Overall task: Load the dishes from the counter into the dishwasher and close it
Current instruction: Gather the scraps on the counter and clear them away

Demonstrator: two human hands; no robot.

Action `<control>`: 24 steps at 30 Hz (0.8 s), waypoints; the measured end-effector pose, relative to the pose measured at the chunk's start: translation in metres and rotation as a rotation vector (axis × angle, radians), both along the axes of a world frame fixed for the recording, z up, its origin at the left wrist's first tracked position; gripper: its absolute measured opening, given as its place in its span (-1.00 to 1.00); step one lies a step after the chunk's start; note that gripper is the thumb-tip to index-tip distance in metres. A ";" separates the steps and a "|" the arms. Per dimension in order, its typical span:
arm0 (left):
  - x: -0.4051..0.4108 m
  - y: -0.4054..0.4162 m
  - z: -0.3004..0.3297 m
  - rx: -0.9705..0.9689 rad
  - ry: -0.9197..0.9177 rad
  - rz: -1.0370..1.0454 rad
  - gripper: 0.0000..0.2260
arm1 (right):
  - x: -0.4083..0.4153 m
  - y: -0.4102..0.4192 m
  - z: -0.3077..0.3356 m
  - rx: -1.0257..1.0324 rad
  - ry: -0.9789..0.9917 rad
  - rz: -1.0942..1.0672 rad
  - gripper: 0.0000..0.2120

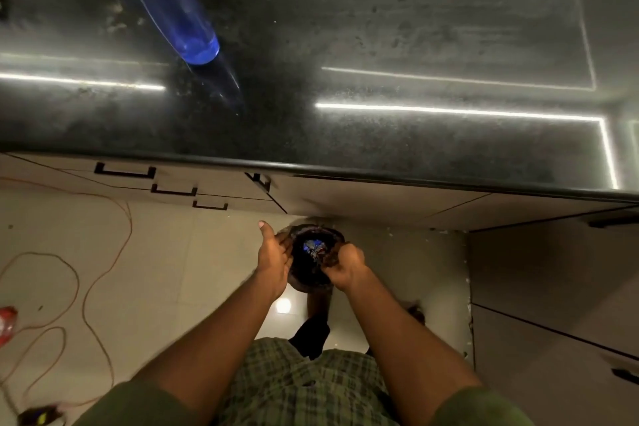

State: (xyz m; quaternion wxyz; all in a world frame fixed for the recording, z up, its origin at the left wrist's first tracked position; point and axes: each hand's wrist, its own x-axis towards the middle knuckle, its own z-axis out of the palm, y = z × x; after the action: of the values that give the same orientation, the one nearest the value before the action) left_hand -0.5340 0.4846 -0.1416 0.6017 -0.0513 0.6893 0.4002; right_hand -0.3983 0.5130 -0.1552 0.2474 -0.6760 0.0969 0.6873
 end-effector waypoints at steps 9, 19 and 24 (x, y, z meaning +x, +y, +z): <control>0.033 0.013 0.019 0.050 -0.018 -0.106 -0.26 | 0.019 -0.010 0.019 0.059 0.021 -0.011 -0.79; 0.104 0.039 0.054 0.162 -0.088 -0.343 -0.21 | 0.072 -0.019 0.057 0.140 0.007 -0.005 -0.59; 0.126 0.048 0.061 0.187 -0.101 -0.427 -0.20 | 0.097 -0.014 0.074 0.151 -0.077 -0.048 -0.60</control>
State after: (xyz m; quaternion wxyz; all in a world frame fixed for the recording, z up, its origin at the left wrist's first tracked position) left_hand -0.4081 0.5329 -0.0804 0.7087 0.1318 0.6133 0.3229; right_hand -0.3010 0.4993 -0.0808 0.3175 -0.6790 0.0512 0.6599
